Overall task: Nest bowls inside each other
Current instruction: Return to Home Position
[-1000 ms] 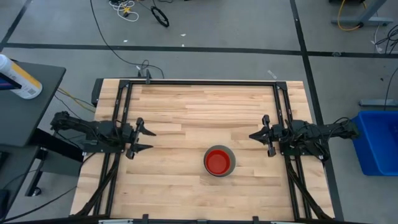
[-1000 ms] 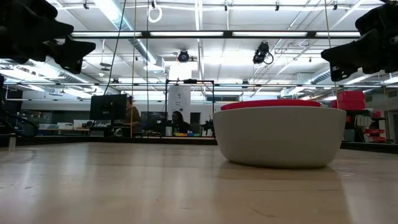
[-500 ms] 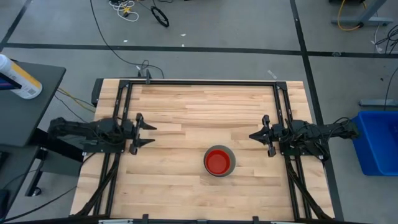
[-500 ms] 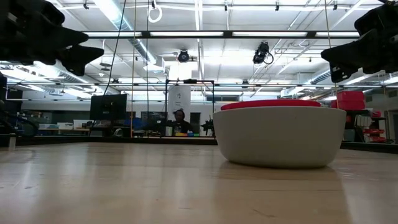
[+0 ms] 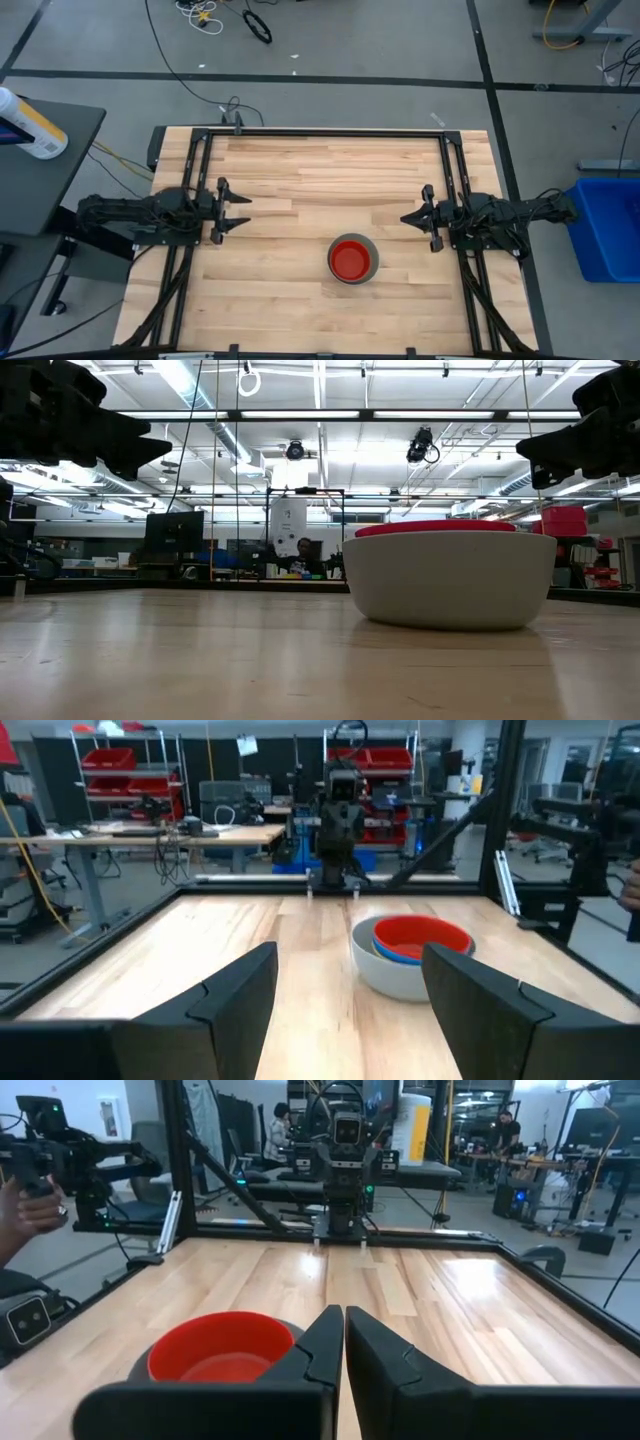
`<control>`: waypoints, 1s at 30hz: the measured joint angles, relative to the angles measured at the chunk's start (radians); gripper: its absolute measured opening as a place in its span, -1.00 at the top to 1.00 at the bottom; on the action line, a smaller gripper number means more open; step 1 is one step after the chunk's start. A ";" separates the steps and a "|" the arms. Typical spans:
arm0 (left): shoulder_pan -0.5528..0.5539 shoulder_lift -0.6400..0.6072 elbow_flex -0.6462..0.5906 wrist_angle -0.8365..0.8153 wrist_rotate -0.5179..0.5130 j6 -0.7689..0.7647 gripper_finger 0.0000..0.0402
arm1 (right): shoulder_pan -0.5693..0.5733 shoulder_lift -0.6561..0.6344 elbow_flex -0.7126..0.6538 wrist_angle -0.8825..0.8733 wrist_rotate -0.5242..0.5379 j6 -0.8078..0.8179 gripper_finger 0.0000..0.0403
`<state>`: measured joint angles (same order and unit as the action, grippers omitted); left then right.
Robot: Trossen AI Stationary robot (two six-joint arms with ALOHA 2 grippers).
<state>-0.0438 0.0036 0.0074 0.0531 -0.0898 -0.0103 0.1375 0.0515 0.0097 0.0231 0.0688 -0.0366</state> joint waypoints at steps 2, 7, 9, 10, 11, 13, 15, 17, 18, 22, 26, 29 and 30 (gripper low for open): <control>0.000 0.001 0.000 -0.011 0.007 -0.003 -0.28 | 0.000 0.000 0.000 0.000 0.000 -0.002 0.88; 0.000 0.013 0.000 -0.011 0.029 -0.002 -0.28 | 0.000 0.000 0.000 0.000 0.000 -0.002 0.87; 0.000 0.014 0.000 -0.010 0.028 0.016 -0.28 | 0.000 0.000 0.000 0.000 0.000 -0.002 0.88; 0.000 0.014 0.000 -0.006 0.028 0.021 -0.28 | 0.000 0.000 0.000 0.000 0.000 -0.002 0.88; 0.000 0.014 0.000 -0.006 0.028 0.027 -0.28 | 0.000 0.000 0.000 0.000 0.000 -0.002 0.88; 0.000 0.014 0.000 -0.006 0.028 0.042 -0.28 | 0.000 0.000 0.000 0.000 0.000 -0.002 0.88; 0.000 0.014 0.000 -0.006 0.027 0.060 -0.28 | 0.000 0.000 0.000 0.000 0.000 -0.002 0.87; 0.000 0.014 0.000 -0.005 0.027 0.079 -0.28 | 0.000 0.000 0.000 0.000 0.000 -0.002 0.88; 0.000 0.014 0.000 -0.004 0.027 0.092 -0.28 | 0.000 0.000 0.000 0.000 0.000 -0.002 0.88; 0.000 0.014 0.000 -0.003 0.027 0.130 -0.28 | 0.000 0.000 0.000 0.000 0.000 -0.002 0.87; 0.000 0.014 0.000 -0.002 0.027 0.165 -0.28 | 0.000 0.000 0.000 0.000 0.000 -0.002 0.88; 0.000 0.014 -0.001 -0.002 0.027 0.177 -0.28 | 0.000 0.000 0.000 0.000 0.000 -0.002 0.88; 0.000 0.014 -0.001 -0.002 0.027 0.182 -0.28 | 0.000 0.000 0.000 0.000 0.000 -0.002 0.87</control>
<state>-0.0441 0.0174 0.0067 0.0513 -0.0628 0.1716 0.1375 0.0513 0.0097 0.0231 0.0685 -0.0383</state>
